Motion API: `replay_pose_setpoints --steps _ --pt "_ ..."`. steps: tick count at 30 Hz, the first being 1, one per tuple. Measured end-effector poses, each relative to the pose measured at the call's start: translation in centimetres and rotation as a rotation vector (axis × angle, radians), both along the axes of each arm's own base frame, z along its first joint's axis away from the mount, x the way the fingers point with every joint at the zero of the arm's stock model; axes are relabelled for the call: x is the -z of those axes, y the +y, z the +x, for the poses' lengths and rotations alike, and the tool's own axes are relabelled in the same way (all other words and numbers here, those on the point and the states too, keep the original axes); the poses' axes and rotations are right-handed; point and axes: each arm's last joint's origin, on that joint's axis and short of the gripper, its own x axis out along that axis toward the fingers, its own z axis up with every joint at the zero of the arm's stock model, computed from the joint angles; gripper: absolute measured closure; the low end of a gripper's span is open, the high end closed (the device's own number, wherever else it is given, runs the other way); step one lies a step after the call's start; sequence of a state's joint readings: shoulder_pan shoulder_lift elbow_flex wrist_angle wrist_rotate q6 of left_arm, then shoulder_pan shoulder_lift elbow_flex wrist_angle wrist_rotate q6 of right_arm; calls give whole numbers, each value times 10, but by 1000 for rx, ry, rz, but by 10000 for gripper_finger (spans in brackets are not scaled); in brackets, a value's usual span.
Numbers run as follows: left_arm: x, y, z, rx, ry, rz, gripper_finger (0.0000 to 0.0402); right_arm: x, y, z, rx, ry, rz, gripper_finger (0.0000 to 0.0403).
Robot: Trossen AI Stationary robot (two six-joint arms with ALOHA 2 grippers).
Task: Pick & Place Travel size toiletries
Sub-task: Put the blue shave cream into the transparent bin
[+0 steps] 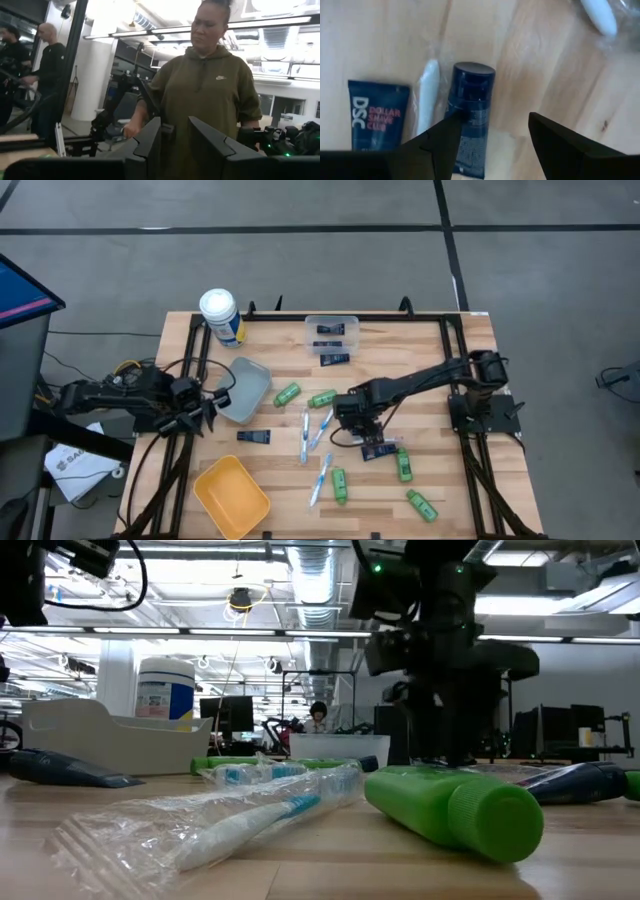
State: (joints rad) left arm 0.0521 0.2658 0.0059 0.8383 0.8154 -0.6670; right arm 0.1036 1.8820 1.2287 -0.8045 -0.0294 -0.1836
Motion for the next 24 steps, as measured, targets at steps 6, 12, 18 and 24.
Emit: replay_pose_setpoints --steps 6,12,18,24 --pt "2 0 3 -1 27 -2 309 0 -2 4 5 -36 4 189" --pt "2 0 3 2 31 0 309 -3 -23 4 71 -41 -56 197" --pt "2 0 3 1 30 -1 309 -7 -42 2 114 6 -48 205" --pt "2 0 3 1 31 -1 309 -26 -41 14 95 -46 -31 199"
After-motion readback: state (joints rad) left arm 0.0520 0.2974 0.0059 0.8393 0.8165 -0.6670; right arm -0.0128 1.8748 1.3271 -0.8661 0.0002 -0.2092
